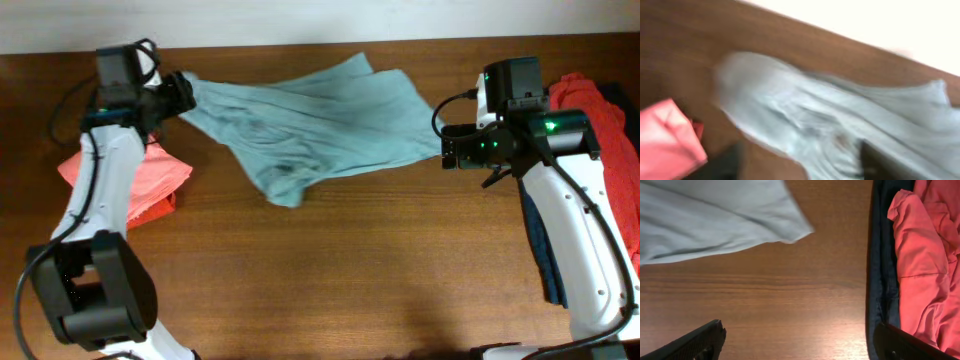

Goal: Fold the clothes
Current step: 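Spread the light-blue shirt flat across the table center with both grippers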

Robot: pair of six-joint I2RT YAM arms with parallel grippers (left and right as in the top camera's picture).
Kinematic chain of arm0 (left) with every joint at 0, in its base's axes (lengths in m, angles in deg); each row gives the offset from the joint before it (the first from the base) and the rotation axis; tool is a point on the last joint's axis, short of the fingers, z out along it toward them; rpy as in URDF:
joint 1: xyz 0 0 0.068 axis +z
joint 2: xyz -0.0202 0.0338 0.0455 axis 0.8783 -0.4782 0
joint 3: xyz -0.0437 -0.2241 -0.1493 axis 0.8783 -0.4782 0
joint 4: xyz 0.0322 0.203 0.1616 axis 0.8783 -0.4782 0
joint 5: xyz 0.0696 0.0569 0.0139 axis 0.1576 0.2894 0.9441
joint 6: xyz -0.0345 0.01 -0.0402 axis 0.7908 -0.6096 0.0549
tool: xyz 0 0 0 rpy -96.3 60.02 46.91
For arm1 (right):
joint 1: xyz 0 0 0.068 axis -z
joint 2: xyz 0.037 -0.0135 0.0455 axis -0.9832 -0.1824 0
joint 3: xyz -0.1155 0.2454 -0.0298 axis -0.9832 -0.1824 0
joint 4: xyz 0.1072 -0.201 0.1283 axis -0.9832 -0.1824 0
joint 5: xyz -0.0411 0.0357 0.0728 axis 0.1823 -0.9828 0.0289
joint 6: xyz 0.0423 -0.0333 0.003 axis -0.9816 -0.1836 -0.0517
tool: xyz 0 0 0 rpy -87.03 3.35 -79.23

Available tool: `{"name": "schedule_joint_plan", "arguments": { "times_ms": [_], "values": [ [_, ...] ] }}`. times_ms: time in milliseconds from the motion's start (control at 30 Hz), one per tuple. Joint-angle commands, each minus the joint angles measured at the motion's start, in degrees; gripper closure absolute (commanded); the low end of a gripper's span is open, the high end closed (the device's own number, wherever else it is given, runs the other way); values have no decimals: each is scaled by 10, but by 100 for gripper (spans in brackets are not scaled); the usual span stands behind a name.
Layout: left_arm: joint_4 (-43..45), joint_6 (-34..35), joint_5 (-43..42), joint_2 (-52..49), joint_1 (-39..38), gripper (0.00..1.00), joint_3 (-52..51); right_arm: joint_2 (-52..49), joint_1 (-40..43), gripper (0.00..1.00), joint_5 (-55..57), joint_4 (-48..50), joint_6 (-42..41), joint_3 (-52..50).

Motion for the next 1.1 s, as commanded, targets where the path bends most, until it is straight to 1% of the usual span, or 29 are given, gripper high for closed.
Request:
{"name": "schedule_joint_plan", "arguments": {
  "times_ms": [0, 33, 133, 200, 267, 333, 367, 500, 600, 633, 700, 767, 800, 833, 867, 900, 933, 967, 1000, 1033, 1067],
  "values": [
    [-142, -5, -104, 6, -23, 1, 5, 1, 3, 1, 1, -1, -2, 8],
    [-193, -18, -104, 6, -37, 1, 2, 1, 3, 1, 1, -1, -2, 8],
    [-270, -64, -87, 6, -76, 1, -1, 1, 3, 1, 1, 0, -2, 8],
    [-308, -91, -32, 6, -119, 1, -1, 1, 3, 1, 1, 0, -2, 8],
    [-334, -99, 45, 6, -164, 1, -1, -1, 3, 1, 1, -1, -2, 8],
    [-344, -111, 92, 6, -205, 1, -1, -3, 3, 1, 1, 0, -2, 8],
    [-346, -128, 107, 6, -226, 1, -2, -5, 3, 2, 1, 0, -2, 8],
    [-313, -136, 166, 5, -282, 1, -24, -6, 3, 1, 1, 0, -2, 8],
    [-253, -136, 219, 5, -306, 1, -65, -6, 3, 1, 1, 0, -3, 8],
    [-235, -140, 223, 4, -309, 2, -76, -6, 3, 1, 1, 0, -2, 8],
    [-191, -156, 222, 2, -311, 5, -103, -6, 3, 1, 1, 0, -3, 8],
    [-154, -163, 222, -3, -310, 11, -126, -6, 3, 1, 0, -1, -3, 8],
    [-136, -163, 223, -5, -310, 23, -133, -6, 3, 1, -2, -1, -3, 8],
    [-124, -163, 227, -7, -310, 32, -134, -6, 3, 1, -2, -1, -3, 8],
    [-113, -163, 233, -7, -310, 44, -134, -6, 3, 1, -2, -1, -3, 8],
    [-101, -163, 237, -7, -310, 64, -134, -6, 3, 1, -4, -1, -3, 8],
    [-91, -163, 237, -7, -310, 76, -134, -6, 3, 1, -4, -1, -3, 8],
    [-79, -163, 237, -7, -310, 91, -134, -6, 3, 1, -4, -1, -3, 8],
    [-73, -163, 237, -7, -310, 96, -134, -6, 3, 1, -4, -1, -3, 8],
    [-71, -163, 237, -7, -310, 99, -134, -6, 3, 1, -4, -1, -3, 8],
    [-71, -163, 237, -7, -309, 99, -134, -6, 3, 1, -3, -1, -3, 8]
  ]
}}
